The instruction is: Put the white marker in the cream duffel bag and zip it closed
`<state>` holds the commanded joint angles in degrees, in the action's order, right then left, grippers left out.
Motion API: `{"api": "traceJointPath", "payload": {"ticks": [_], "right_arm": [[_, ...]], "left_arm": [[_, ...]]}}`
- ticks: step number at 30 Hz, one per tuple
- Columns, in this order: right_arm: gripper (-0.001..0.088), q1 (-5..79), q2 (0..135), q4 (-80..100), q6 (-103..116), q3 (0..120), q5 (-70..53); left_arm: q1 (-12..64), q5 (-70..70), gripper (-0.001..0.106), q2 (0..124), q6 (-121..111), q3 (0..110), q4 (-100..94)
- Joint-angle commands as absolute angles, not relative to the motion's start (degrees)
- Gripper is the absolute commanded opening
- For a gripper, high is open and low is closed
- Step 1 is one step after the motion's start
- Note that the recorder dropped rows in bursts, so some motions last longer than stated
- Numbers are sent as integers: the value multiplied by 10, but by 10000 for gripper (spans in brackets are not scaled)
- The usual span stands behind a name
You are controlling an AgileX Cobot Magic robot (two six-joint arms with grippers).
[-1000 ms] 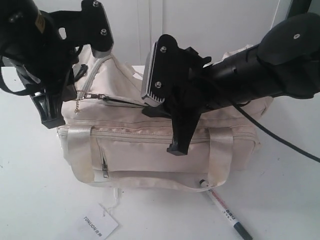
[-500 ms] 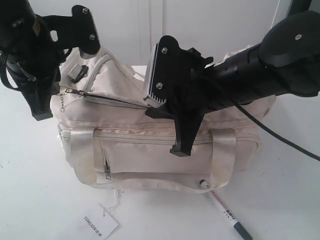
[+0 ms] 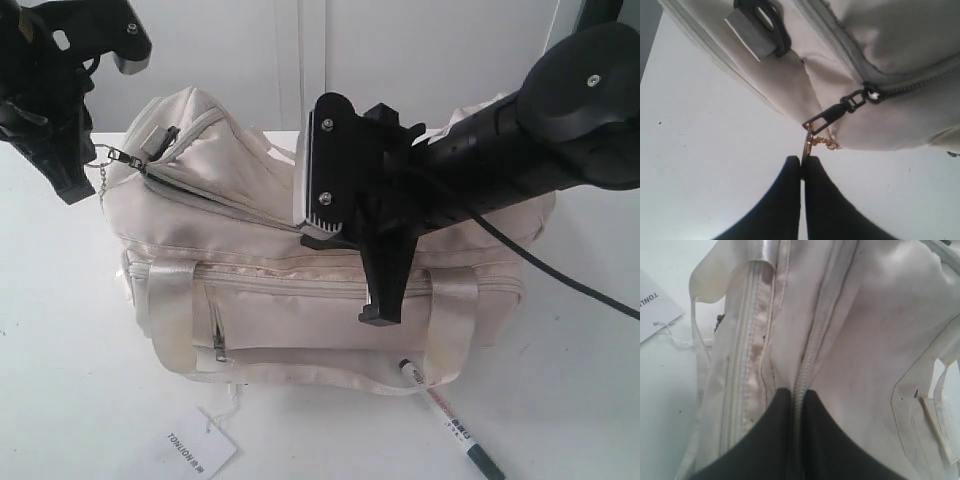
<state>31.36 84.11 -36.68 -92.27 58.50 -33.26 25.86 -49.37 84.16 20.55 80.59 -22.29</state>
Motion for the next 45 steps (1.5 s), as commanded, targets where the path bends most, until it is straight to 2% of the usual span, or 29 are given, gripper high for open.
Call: {"api": "traceJointPath", "payload": {"ticks": [21,23,25,29,31,33,35,45], "right_arm": [[1,314,846,-323,-883,585,-346],[34,314,849,-323,-883,585,-346],[112,314,853,-323,-883,585,-346],[327,314,854,-326,-882,585,-345],[399,314,854,-327,-876,585,-342],[421,314,852,-332,-857,586,-335],[421,314,846,-336,-827,586,-321],[420,314,788,-336,-663,587,-299]], "left_arm": [[259,-463,0,890,193,806,-222],[259,-463,2,890,193,806,-222],[259,-463,51,890,193,806,-220],[259,-463,303,890,193,806,-220],[259,-463,402,890,193,806,-220],[259,-464,468,888,193,806,-220],[259,-467,486,883,193,806,-219],[259,-481,483,835,193,806,-196]]}}
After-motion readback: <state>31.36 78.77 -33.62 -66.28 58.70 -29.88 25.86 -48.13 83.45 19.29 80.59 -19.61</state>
